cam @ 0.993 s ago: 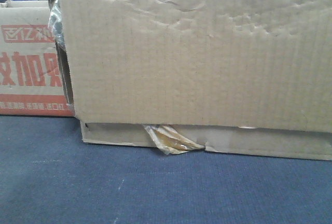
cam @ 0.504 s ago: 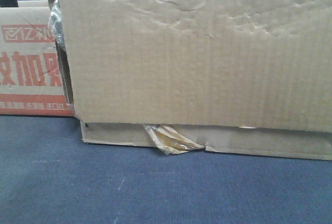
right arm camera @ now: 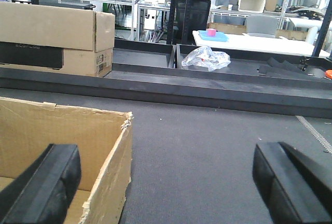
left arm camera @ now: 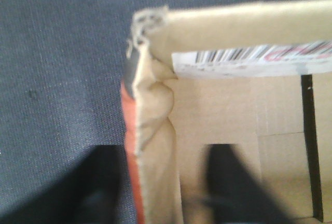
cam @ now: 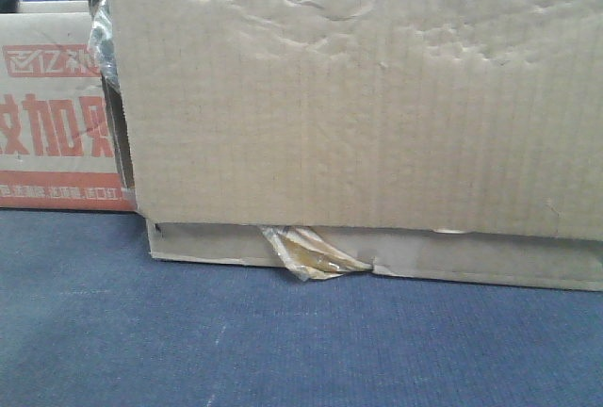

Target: Stack two boxes on right shelf middle

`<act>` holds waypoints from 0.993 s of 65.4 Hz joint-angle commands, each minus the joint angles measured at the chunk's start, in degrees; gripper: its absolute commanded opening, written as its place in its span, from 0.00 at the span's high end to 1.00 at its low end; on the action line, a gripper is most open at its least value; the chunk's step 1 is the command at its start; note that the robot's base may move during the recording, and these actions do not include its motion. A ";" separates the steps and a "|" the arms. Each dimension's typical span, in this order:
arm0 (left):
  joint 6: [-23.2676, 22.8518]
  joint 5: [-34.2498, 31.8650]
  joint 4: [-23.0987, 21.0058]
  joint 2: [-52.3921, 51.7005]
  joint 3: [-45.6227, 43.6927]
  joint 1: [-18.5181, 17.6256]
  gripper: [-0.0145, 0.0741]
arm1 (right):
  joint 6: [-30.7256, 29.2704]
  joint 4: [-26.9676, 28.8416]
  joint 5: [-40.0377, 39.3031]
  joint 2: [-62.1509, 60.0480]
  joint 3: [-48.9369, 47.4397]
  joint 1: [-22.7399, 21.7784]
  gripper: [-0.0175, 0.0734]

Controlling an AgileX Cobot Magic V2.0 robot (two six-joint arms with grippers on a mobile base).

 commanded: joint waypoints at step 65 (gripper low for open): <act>-14.94 -0.19 -0.78 -26.97 -14.80 -0.93 0.96 | -0.13 -0.64 -0.44 0.23 -0.56 0.09 0.19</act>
